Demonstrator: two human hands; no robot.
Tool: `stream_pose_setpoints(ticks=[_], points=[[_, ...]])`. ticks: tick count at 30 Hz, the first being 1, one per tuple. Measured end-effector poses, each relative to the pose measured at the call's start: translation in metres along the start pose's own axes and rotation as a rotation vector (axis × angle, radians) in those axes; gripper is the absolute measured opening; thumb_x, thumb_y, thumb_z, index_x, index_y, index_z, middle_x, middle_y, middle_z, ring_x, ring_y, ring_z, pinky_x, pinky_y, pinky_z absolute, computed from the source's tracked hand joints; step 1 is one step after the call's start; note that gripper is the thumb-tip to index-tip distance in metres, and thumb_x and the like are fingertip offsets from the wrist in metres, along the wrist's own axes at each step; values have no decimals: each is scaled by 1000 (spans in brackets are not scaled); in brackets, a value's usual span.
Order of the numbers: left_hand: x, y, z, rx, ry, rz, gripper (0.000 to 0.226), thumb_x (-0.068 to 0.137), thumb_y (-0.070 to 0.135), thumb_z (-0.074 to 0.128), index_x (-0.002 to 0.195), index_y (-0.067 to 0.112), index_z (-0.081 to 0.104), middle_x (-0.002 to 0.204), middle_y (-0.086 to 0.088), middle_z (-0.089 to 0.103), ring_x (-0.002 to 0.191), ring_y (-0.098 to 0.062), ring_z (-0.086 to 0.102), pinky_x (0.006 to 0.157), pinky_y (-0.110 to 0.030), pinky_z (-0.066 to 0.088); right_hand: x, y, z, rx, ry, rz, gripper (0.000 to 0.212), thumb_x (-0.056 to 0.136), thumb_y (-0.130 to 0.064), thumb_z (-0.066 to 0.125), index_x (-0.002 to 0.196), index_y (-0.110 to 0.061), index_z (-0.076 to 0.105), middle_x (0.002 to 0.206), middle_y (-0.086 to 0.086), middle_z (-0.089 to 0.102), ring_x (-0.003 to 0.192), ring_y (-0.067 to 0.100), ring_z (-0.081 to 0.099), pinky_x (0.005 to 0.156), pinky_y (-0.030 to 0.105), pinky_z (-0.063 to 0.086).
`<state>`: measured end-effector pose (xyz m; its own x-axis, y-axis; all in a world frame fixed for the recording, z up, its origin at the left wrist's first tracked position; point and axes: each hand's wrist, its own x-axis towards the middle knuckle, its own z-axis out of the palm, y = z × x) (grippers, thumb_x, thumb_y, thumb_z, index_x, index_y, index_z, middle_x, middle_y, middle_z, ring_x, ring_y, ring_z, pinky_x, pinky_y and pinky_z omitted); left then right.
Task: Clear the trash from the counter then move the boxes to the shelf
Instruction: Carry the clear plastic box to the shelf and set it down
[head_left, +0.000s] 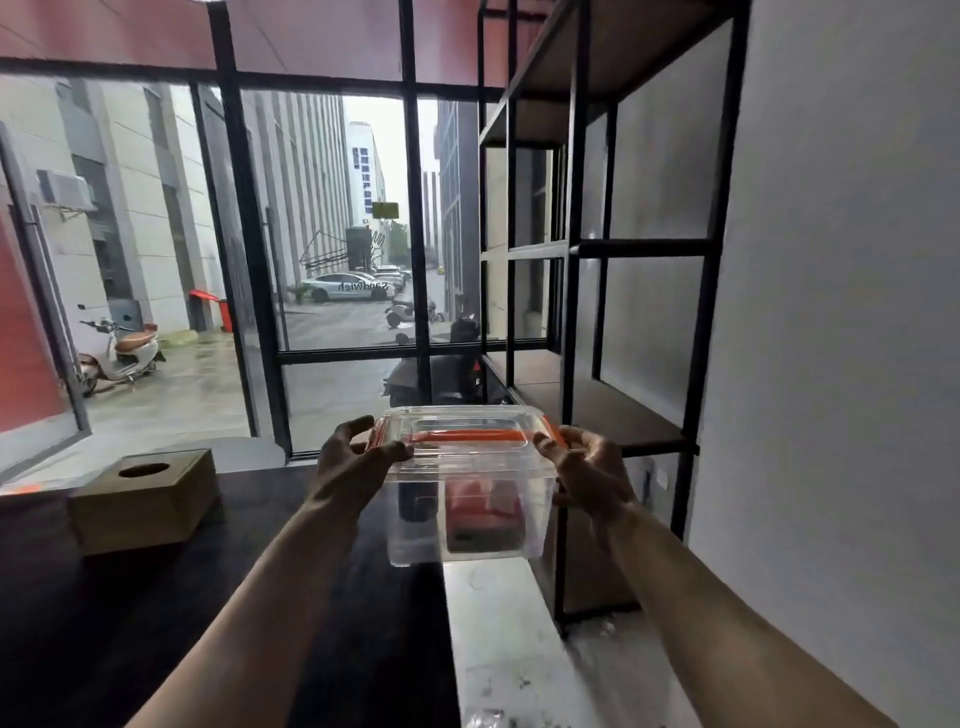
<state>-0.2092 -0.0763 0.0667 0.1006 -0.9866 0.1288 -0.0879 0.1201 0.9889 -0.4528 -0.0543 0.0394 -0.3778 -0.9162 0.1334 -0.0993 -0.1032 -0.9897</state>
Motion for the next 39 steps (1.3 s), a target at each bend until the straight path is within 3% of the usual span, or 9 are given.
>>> stream_pose_setpoints(ticks=[3, 5, 9, 20, 24, 28, 32, 36, 39], points=[[-41, 2, 61, 36, -35, 1, 69, 77, 8, 78, 140, 12, 49, 124, -16, 60, 100, -28, 59, 85, -41, 55, -11, 12, -73, -1, 18, 0, 59, 88, -27, 74, 139, -6, 53, 125, 14, 68, 95, 22, 68, 70, 27, 59], [-96, -4, 170, 62, -81, -33, 68, 78, 7, 77, 139, 10, 49, 116, -14, 63, 91, -23, 62, 71, -31, 53, -27, 37, -194, 1, 37, 52, 59, 89, -28, 74, 139, -6, 51, 123, 12, 67, 96, 24, 67, 75, 35, 61], [-121, -26, 216, 23, -165, -78, 63, 78, 3, 76, 135, 11, 50, 87, 4, 62, 79, -14, 64, 62, -27, 50, -41, 63, -244, -60, 133, 93, 62, 82, -40, 76, 134, -14, 54, 121, 8, 67, 103, 30, 69, 89, 52, 60], [-115, -19, 245, -65, -153, -82, 66, 74, 2, 75, 135, 14, 52, 112, -15, 68, 100, -33, 68, 83, -41, 57, -30, 60, -273, -58, 182, 71, 45, 89, -28, 72, 128, -13, 55, 114, 9, 65, 90, 22, 67, 84, 54, 61], [-107, -32, 269, -74, -154, -103, 69, 75, 3, 75, 139, 12, 49, 120, -19, 65, 102, -34, 67, 76, -34, 56, -14, 70, -289, -51, 172, 74, 46, 89, -25, 72, 130, -13, 54, 116, 10, 64, 91, 24, 68, 85, 52, 61], [-85, -39, 284, -79, -130, -125, 68, 75, 3, 74, 138, 12, 49, 120, -20, 65, 103, -35, 66, 82, -38, 56, 13, 78, -289, -65, 159, 64, 47, 89, -25, 73, 130, -14, 53, 117, 12, 65, 95, 28, 69, 84, 53, 62], [-47, -48, 300, -81, -98, -119, 66, 75, 2, 74, 136, 13, 51, 117, -18, 65, 102, -34, 66, 74, -34, 55, 55, 89, -282, -71, 125, 56, 49, 90, -24, 72, 133, -14, 50, 118, 12, 64, 98, 31, 70, 84, 53, 62], [11, -66, 322, -82, -54, -116, 65, 74, 3, 73, 135, 15, 52, 109, -12, 63, 100, -33, 66, 72, -34, 55, 118, 105, -271, -91, 97, 41, 44, 90, -24, 73, 127, -13, 52, 111, 9, 65, 86, 17, 68, 72, 36, 61], [69, -81, 340, -103, -41, -119, 66, 74, 4, 73, 135, 14, 51, 109, -13, 63, 102, -35, 65, 83, -41, 55, 181, 114, -256, -115, 84, 47, 43, 88, -27, 75, 124, -15, 54, 111, 7, 65, 88, 19, 69, 78, 41, 63]])
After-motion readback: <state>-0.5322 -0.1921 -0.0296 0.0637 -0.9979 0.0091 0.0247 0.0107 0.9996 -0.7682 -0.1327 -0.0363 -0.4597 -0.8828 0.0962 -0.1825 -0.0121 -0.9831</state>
